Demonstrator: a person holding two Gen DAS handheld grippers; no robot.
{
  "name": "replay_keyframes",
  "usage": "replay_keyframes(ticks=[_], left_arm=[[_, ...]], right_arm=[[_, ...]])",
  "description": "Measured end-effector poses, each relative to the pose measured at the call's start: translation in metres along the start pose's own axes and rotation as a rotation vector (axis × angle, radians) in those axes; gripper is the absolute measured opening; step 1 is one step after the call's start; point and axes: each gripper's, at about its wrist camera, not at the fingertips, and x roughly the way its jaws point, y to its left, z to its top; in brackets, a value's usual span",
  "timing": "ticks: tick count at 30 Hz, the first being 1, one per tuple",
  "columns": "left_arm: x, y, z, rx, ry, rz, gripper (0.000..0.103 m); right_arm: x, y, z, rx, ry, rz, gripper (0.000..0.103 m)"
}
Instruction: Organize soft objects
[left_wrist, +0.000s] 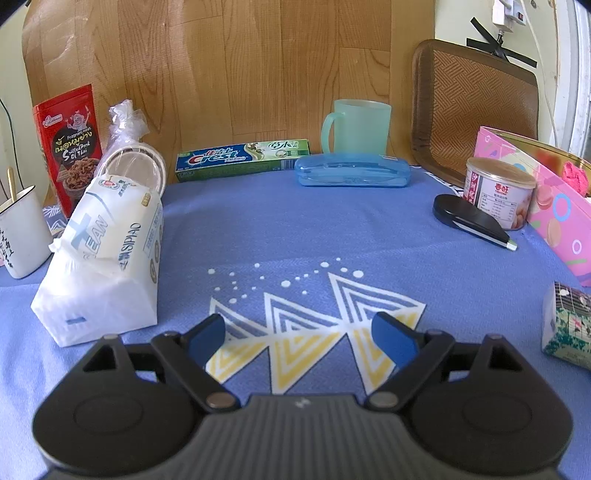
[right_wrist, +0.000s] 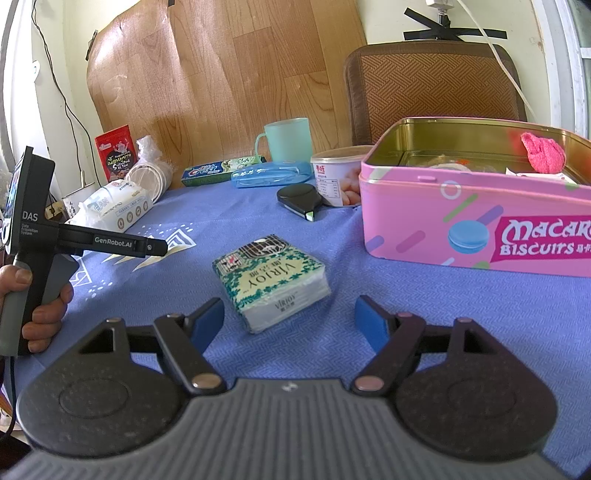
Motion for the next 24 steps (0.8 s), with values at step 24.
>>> replay_keyframes(ticks=[24], left_arm=[[-0.030,-0.035,0.012,-0.021,-0.011,-0.410,0.082]], right_arm=[[0.001,0.006,0.001,-0.035,0.012,-0.027,0.080]])
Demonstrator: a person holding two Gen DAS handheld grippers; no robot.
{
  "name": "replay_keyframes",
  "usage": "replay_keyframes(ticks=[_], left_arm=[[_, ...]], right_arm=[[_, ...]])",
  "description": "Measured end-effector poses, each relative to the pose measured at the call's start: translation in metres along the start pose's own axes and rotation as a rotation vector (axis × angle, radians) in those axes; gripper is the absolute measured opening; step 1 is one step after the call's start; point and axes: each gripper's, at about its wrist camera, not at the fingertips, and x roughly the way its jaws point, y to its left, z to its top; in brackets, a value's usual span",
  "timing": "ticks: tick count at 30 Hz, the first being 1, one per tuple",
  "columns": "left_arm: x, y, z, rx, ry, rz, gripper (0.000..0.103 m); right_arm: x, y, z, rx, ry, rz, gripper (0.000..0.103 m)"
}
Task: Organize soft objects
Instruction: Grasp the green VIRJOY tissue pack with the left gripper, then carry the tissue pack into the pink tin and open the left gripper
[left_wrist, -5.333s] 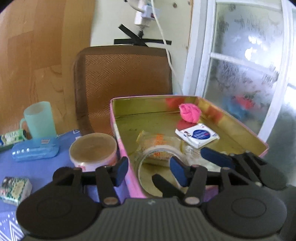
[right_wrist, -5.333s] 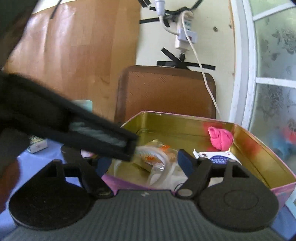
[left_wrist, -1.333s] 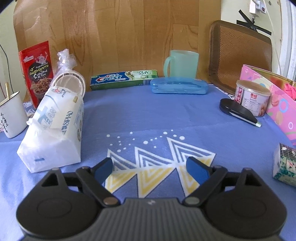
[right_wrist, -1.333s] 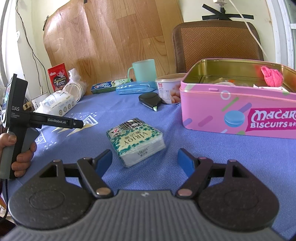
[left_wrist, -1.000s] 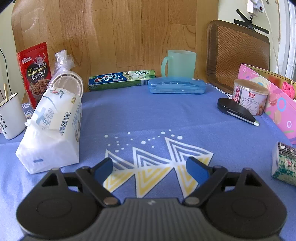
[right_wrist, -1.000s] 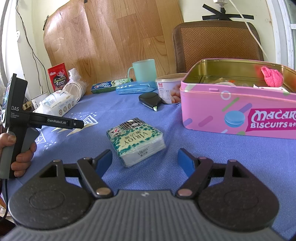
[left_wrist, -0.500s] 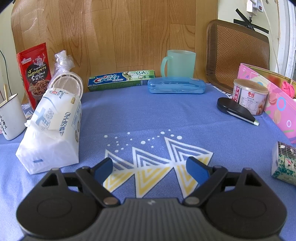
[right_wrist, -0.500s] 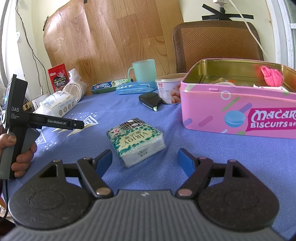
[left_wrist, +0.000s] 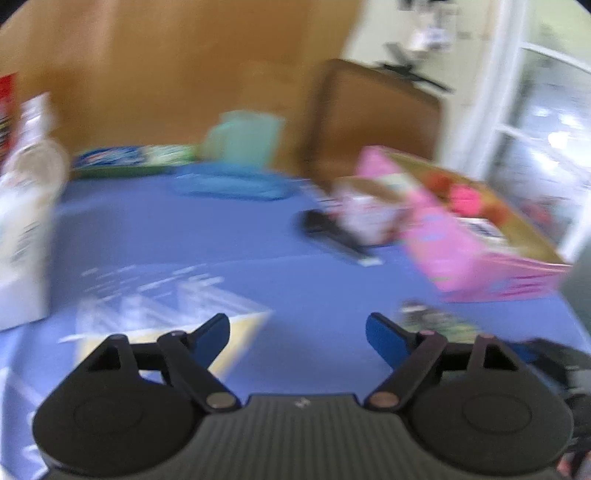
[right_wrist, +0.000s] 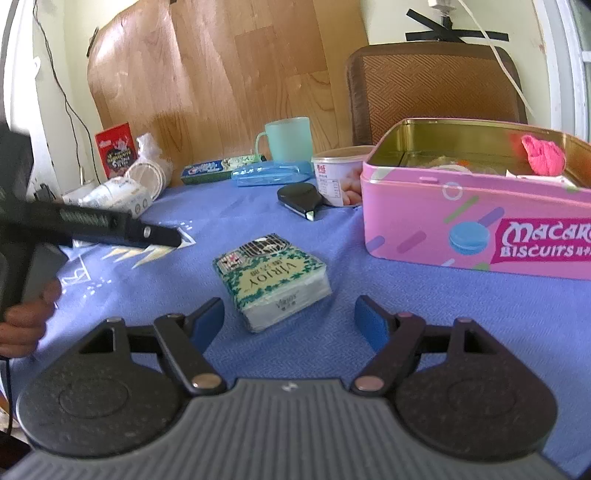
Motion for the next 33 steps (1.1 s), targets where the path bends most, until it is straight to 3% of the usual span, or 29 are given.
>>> replay_keyframes(ticks=[2,4,6,9,10,14,19,23,24,25,28,33], left_arm=[[0.008,-0.021,0.007,0.045,0.024,-0.052,0.080],[0.020,-0.038,0.008,0.088,0.064,-0.062,0.071],[0.036,-0.049,0.005,0.117,0.124,-0.063,0.064],[0.036,-0.055,0.001,0.107,0.141,-0.150,0.049],[0.033,-0.059,0.001,0.114,0.133,-0.144,0.047],[0.010,-0.085,0.016,0.185,0.041,-0.170,0.047],[0.005,-0.144,0.058,0.301,-0.089,-0.262,0.055],[0.030,-0.198,0.075,0.395,-0.176,-0.293,0.063],[0.041,-0.209,0.076,0.399,-0.193,-0.294,0.070],[0.050,-0.219,0.076,0.395,-0.205,-0.283,0.078],[0.073,-0.230,0.071,0.378,-0.228,-0.181,0.079],[0.059,-0.177,0.062,0.278,-0.226,-0.143,0.079]], right_arm=[[0.001,0.005,0.000,-0.029,0.010,-0.020,0.080],[0.003,0.008,0.001,-0.045,0.016,-0.021,0.077],[0.003,0.009,0.003,-0.039,0.021,-0.006,0.070],[0.005,0.011,0.004,-0.061,0.017,-0.022,0.053],[0.004,0.010,0.004,-0.060,0.012,-0.026,0.050],[-0.022,0.004,0.010,-0.040,-0.117,-0.051,0.049],[-0.058,-0.020,0.028,-0.064,-0.307,-0.210,0.049],[-0.057,-0.063,0.046,-0.026,-0.334,-0.350,0.049],[-0.053,-0.074,0.050,-0.019,-0.333,-0.394,0.049],[-0.044,-0.085,0.054,-0.013,-0.331,-0.455,0.050],[-0.019,-0.120,0.063,0.010,-0.271,-0.606,0.051],[-0.028,-0.134,0.058,0.079,-0.287,-0.568,0.052]])
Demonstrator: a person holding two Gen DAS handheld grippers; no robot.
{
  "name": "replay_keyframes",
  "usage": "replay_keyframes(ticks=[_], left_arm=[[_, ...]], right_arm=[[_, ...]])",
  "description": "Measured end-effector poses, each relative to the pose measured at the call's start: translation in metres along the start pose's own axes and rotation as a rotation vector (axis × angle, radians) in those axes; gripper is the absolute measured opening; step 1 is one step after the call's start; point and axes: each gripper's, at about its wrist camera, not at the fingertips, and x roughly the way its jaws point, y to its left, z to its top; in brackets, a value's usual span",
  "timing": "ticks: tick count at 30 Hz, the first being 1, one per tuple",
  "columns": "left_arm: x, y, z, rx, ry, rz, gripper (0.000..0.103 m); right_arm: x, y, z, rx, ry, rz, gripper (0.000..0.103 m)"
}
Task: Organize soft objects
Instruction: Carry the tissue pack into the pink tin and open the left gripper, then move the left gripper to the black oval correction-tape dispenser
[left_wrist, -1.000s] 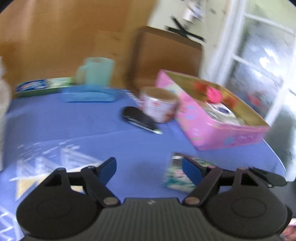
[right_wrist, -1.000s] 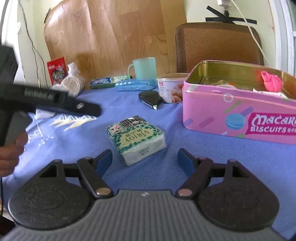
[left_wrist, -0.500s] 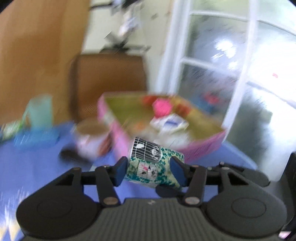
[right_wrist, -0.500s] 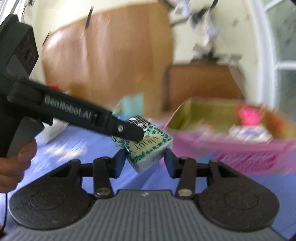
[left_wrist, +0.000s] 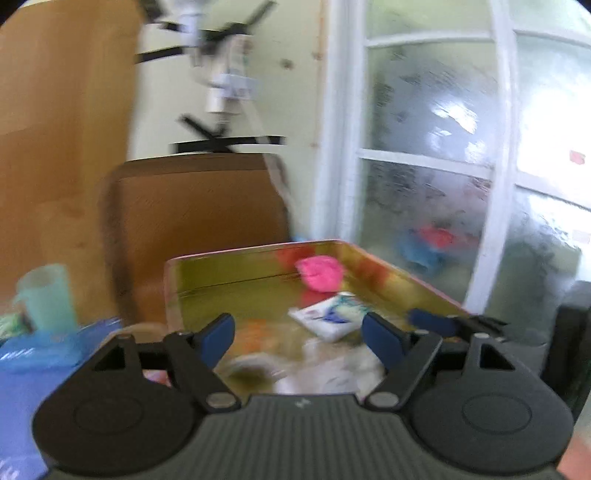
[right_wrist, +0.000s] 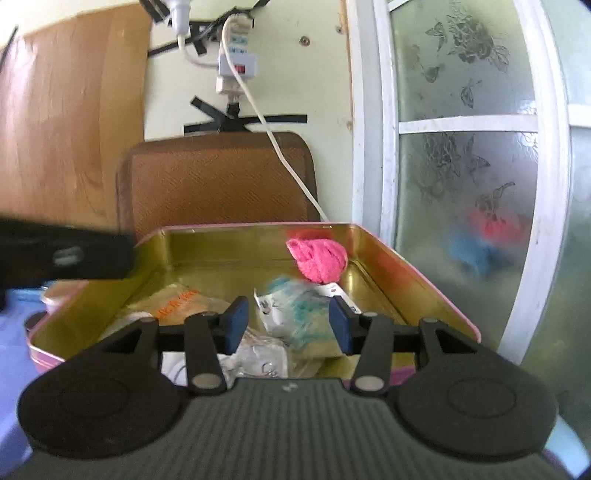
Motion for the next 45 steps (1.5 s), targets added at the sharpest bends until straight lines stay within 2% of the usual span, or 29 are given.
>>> replay_keyframes(ticks=[4,8,11,15,19,24,26,28,29,32,36,38,43,45], left_arm=[[-0.032,0.052,-0.025,-0.062,0.029,0.111,0.079],[-0.051,0.100,-0.055,-0.087,0.117,0.270,0.078],[-0.066,0.136,-0.077,-0.138,0.167,0.360,0.078],[-0.080,0.170,-0.093,-0.201,0.170,0.469,0.078],[-0.082,0.195,-0.101,-0.341,0.176,0.431,0.073],[-0.088,0.199,-0.104,-0.355,0.154,0.412,0.073],[-0.089,0.197,-0.103,-0.346,0.140,0.406,0.073],[-0.090,0.197,-0.102,-0.346,0.134,0.397,0.073],[-0.091,0.198,-0.102,-0.351,0.132,0.391,0.073],[-0.092,0.201,-0.102,-0.379,0.126,0.378,0.073],[-0.094,0.206,-0.103,-0.415,0.129,0.346,0.071],[-0.095,0.208,-0.103,-0.426,0.133,0.323,0.070],[-0.096,0.212,-0.106,-0.477,0.144,0.236,0.070],[-0.094,0.216,-0.107,-0.535,0.151,0.211,0.070]], right_arm=[[-0.014,0.010,-0.002,0.074,-0.010,0.080,0.052],[-0.026,0.041,0.005,0.081,-0.018,0.215,0.052],[-0.032,0.078,0.009,0.024,0.006,0.340,0.052],[-0.025,0.133,0.006,-0.077,0.086,0.474,0.051],[0.000,0.191,-0.002,-0.234,0.161,0.495,0.048],[0.040,0.237,-0.011,-0.415,0.242,0.401,0.048],[0.054,0.243,-0.016,-0.425,0.304,0.387,0.048],[0.059,0.238,-0.013,-0.372,0.311,0.390,0.047],[0.061,0.235,-0.010,-0.345,0.323,0.392,0.033],[0.048,0.233,-0.013,-0.337,0.325,0.431,0.020],[0.009,0.224,-0.025,-0.377,0.305,0.482,0.015],[-0.014,0.214,-0.032,-0.354,0.328,0.527,0.006],[-0.065,0.193,-0.046,-0.362,0.303,0.600,0.008],[-0.068,0.187,-0.044,-0.345,0.287,0.603,0.014]])
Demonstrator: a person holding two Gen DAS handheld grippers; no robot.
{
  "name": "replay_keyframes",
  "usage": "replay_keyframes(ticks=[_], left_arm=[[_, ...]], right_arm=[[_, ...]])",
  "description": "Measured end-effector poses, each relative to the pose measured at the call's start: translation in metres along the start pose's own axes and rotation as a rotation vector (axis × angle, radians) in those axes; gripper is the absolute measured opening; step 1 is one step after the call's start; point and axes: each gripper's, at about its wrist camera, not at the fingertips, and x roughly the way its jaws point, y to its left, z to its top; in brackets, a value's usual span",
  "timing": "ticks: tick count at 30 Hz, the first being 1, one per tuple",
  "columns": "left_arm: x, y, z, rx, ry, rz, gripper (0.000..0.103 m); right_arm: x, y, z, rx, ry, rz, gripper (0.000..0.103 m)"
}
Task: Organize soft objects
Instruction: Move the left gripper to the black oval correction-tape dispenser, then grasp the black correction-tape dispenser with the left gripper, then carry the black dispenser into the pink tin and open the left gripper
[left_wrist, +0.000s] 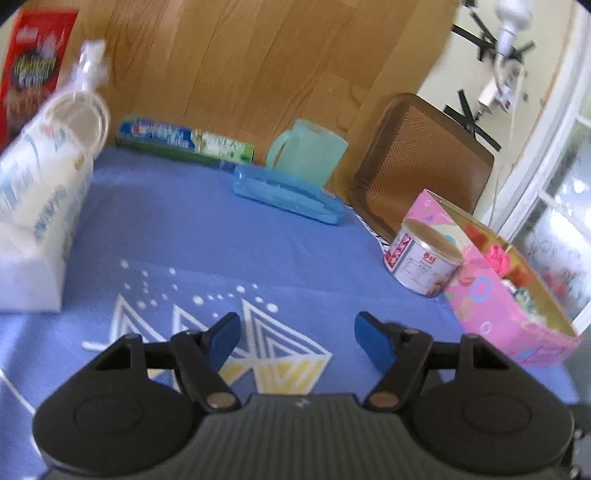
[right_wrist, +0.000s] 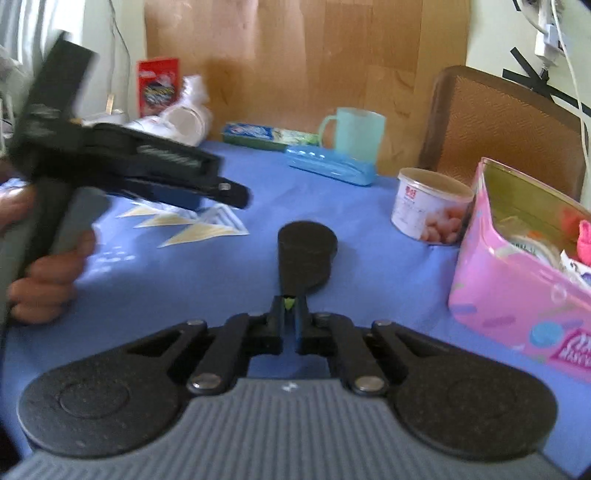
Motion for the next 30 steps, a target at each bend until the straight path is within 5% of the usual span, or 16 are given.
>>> replay_keyframes(ticks=[4,5,10,11,13,15,22,30], left_arm=[[-0.006,-0.001,0.002,-0.073,0.034,-0.053,0.070],[-0.009,-0.004,0.000,-0.079,0.038,-0.064,0.070],[-0.001,-0.031,-0.001,-0.028,0.113,-0.056,0.070],[0.003,-0.035,-0.002,-0.024,0.128,-0.063,0.070],[0.011,-0.043,-0.007,-0.016,0.142,-0.073,0.062],[0.016,-0.053,-0.011,0.012,0.152,-0.085,0.042],[-0.001,-0.090,-0.002,0.066,0.101,-0.163,0.038],[0.020,-0.191,0.025,0.267,0.074,-0.274,0.038]], right_arm=[[0.011,-0.014,0.011,0.083,-0.014,0.006,0.051],[0.016,-0.016,0.013,0.102,-0.012,0.027,0.052],[0.040,-0.004,0.012,0.075,0.001,0.033,0.053],[0.042,-0.003,0.014,0.073,0.000,0.037,0.046],[0.041,-0.004,0.013,0.086,-0.008,0.061,0.040],[0.035,-0.002,0.010,0.082,-0.026,0.061,0.040],[-0.006,-0.010,0.003,0.082,-0.188,-0.051,0.039],[-0.039,-0.066,0.009,0.145,-0.323,-0.268,0.040]])
